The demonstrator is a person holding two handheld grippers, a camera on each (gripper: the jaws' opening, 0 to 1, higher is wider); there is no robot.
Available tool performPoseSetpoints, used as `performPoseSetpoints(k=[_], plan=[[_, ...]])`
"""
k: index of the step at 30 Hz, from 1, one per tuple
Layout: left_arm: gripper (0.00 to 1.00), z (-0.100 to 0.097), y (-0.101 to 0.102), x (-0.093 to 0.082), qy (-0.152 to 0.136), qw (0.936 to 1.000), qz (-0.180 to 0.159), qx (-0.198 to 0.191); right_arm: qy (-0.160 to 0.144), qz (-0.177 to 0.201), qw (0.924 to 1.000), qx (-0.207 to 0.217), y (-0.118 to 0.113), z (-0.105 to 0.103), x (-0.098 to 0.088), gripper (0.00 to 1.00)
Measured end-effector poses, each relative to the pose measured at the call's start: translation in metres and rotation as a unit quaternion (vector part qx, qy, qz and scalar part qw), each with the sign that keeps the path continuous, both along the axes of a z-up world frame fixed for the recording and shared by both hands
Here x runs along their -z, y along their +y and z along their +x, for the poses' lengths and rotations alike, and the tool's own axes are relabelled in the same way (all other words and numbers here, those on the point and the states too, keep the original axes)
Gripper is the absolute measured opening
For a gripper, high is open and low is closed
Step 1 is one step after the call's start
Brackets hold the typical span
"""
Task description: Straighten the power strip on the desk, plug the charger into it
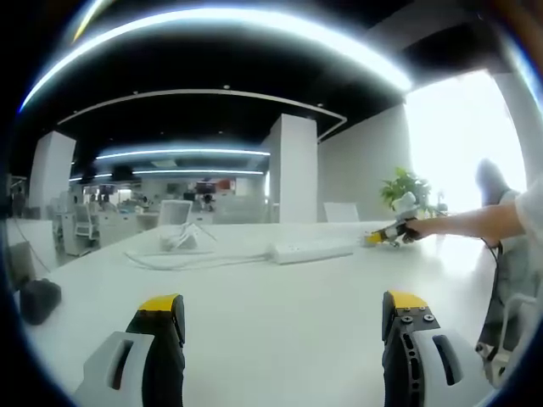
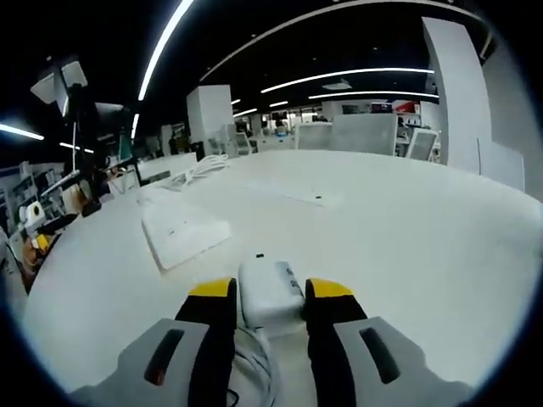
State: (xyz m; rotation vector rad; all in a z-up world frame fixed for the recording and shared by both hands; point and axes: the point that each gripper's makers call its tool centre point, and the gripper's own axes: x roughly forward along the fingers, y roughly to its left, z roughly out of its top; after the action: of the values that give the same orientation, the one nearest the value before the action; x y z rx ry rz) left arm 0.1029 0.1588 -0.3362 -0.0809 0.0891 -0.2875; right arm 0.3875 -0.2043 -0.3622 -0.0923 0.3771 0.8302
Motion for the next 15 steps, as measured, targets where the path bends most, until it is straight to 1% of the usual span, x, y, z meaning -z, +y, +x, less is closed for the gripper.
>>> performPoseSetpoints(k=[10,12,14,15], plan=[[0.99,-0.0018,0.0014,0.0042,0.002,1.0,-0.002,0.0,-0.009,-0.005,0.9999,-0.001,-0.0007,0.0005,0.001,0.3],[0.99,-0.0022,0.0013,0.005,0.002,1.0,-0.002,0.001,-0.019,-0.002,0.9998,-0.012,0.0009,-0.0003,0.0007,0.3],[0.99,-0.0024,0.0014,0.0056,0.002,1.0,-0.003,0.0,-0.018,0.001,0.9997,-0.014,0.0,0.0019,0.0006,0.3],[0.99,-0.0025,0.0016,0.0058,0.003,1.0,-0.003,0.0,-0.019,0.0,0.9997,-0.015,0.0027,-0.002,0.0011,0.3]])
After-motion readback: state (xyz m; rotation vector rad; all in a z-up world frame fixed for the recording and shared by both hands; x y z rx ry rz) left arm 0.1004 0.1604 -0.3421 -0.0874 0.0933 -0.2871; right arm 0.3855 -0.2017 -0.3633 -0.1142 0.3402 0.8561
